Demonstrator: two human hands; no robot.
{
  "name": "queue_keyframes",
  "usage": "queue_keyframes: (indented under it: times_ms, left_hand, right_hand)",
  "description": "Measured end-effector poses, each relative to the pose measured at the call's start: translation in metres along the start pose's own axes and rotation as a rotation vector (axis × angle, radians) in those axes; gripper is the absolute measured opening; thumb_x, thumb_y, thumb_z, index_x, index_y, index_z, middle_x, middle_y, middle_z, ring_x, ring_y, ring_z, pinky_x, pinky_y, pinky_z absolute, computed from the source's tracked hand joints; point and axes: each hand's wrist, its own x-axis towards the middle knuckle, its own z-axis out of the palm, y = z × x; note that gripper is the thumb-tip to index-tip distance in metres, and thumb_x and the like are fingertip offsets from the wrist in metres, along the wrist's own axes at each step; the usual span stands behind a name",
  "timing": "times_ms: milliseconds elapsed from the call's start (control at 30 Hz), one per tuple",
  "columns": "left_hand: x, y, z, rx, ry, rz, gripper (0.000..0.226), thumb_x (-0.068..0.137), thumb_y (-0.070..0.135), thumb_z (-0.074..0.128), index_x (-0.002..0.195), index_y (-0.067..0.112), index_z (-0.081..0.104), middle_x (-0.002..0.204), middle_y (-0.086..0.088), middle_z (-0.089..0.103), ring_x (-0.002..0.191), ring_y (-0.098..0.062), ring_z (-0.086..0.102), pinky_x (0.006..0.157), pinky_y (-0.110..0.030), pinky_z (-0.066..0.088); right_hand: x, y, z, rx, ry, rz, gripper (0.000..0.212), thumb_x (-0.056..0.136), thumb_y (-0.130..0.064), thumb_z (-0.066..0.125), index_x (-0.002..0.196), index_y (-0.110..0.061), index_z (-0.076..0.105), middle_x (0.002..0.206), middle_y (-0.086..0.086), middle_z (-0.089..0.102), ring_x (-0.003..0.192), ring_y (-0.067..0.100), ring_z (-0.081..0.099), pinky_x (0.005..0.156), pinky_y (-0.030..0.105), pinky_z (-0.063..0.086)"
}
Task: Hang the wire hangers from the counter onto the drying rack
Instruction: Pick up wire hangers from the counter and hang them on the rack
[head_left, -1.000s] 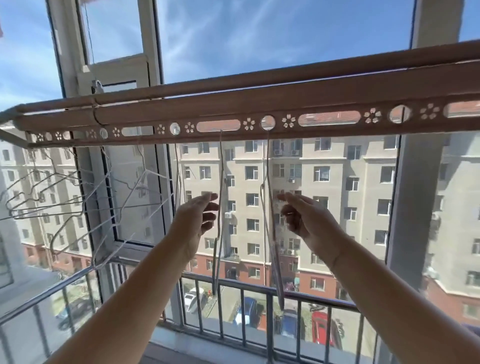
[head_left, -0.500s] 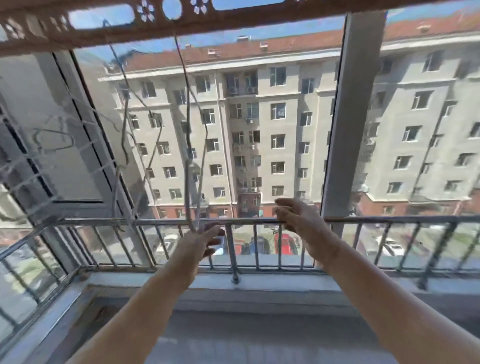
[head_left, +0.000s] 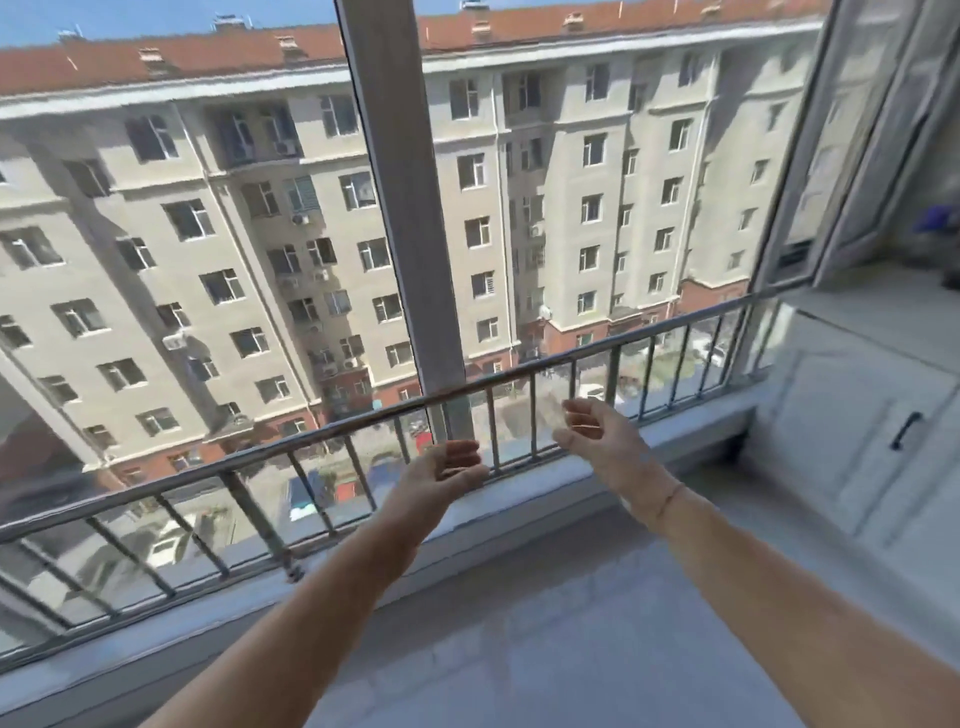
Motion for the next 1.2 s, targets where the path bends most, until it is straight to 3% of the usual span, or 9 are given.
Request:
queue_keyframes:
  times_ms: [100, 233, 400, 600, 733, 867, 1000, 1067, 1200]
  left_hand:
    - [0.025, 0.011, 0.071, 0.002, -0.095, 0.018, 0.033, 0.085, 0.016, 0.066, 0.117, 0.015, 0.059, 0.114, -0.003, 0.066, 0.105, -0.013, 0.062, 0.09, -0.022, 0.048]
    - [0.051, 0.027, 0.169, -0.004, -0.191, 0.052, 0.034, 0.086, 0.011, 0.064, 0.119, 0.009, 0.057, 0.113, -0.007, 0.064, 0.094, -0.008, 0.06, 0.069, -0.004, 0.046]
    - [0.08, 0.041, 0.285, -0.021, -0.311, 0.057, 0.035, 0.087, 0.005, 0.061, 0.121, 0.005, 0.055, 0.108, -0.01, 0.062, 0.085, -0.006, 0.059, 0.064, -0.004, 0.044]
    - [0.111, 0.057, 0.399, -0.029, -0.467, 0.048, 0.029, 0.085, 0.014, 0.066, 0.111, 0.023, 0.06, 0.111, -0.003, 0.065, 0.103, -0.013, 0.061, 0.088, -0.02, 0.046]
    - [0.138, 0.073, 0.468, -0.004, -0.562, 0.065, 0.031, 0.084, 0.011, 0.066, 0.114, 0.02, 0.059, 0.108, -0.001, 0.066, 0.099, -0.011, 0.061, 0.081, -0.015, 0.046]
    - [0.172, 0.09, 0.538, 0.011, -0.653, 0.093, 0.033, 0.085, 0.011, 0.064, 0.117, 0.016, 0.057, 0.107, 0.003, 0.065, 0.095, -0.006, 0.06, 0.072, -0.006, 0.045]
    - [0.212, 0.107, 0.609, 0.009, -0.745, 0.099, 0.033, 0.086, 0.016, 0.064, 0.118, 0.019, 0.058, 0.112, 0.001, 0.065, 0.099, -0.005, 0.06, 0.08, -0.014, 0.043]
    - [0.237, 0.116, 0.644, 0.02, -0.784, 0.091, 0.033, 0.086, 0.019, 0.065, 0.118, 0.021, 0.058, 0.113, 0.002, 0.065, 0.102, -0.006, 0.059, 0.086, -0.02, 0.043]
    - [0.283, 0.139, 0.705, 0.038, -0.842, 0.084, 0.031, 0.087, 0.018, 0.063, 0.118, 0.02, 0.057, 0.108, 0.002, 0.064, 0.096, -0.004, 0.058, 0.077, -0.016, 0.042]
  right_hand:
    - [-0.009, 0.023, -0.076, 0.002, 0.093, 0.059, 0.041, 0.082, -0.015, 0.068, 0.12, -0.011, 0.053, 0.108, 0.008, 0.054, 0.1, 0.017, 0.053, 0.076, 0.012, 0.048]
    - [-0.023, 0.05, -0.175, -0.059, 0.225, 0.105, 0.041, 0.08, -0.013, 0.07, 0.118, -0.012, 0.055, 0.103, 0.005, 0.054, 0.098, 0.016, 0.053, 0.082, 0.018, 0.045]
    - [-0.045, 0.07, -0.286, -0.105, 0.362, 0.136, 0.042, 0.081, -0.009, 0.068, 0.121, -0.006, 0.054, 0.103, 0.005, 0.051, 0.097, 0.014, 0.05, 0.084, 0.021, 0.041]
    - [-0.068, 0.096, -0.396, -0.09, 0.494, 0.191, 0.037, 0.08, -0.013, 0.07, 0.114, -0.015, 0.055, 0.105, 0.004, 0.052, 0.098, 0.014, 0.051, 0.085, 0.021, 0.041]
    - [-0.078, 0.109, -0.458, -0.054, 0.615, 0.205, 0.035, 0.08, -0.012, 0.07, 0.11, -0.017, 0.054, 0.106, 0.005, 0.052, 0.098, 0.015, 0.051, 0.091, 0.025, 0.044]
    - [-0.083, 0.121, -0.519, -0.056, 0.713, 0.254, 0.039, 0.082, -0.015, 0.067, 0.119, -0.014, 0.054, 0.109, 0.002, 0.054, 0.101, 0.014, 0.053, 0.079, 0.017, 0.044]
    - [-0.074, 0.134, -0.583, -0.031, 0.83, 0.265, 0.029, 0.085, -0.017, 0.064, 0.113, -0.017, 0.058, 0.105, 0.0, 0.058, 0.097, 0.01, 0.056, 0.078, 0.014, 0.042]
    - [-0.062, 0.14, -0.617, -0.02, 0.882, 0.271, 0.025, 0.086, -0.017, 0.062, 0.111, -0.016, 0.06, 0.098, -0.001, 0.059, 0.088, 0.009, 0.055, 0.074, 0.015, 0.042]
    - [-0.035, 0.146, -0.677, 0.048, 0.969, 0.292, 0.023, 0.087, -0.013, 0.061, 0.11, -0.009, 0.06, 0.093, 0.004, 0.061, 0.084, 0.015, 0.056, 0.071, 0.021, 0.044]
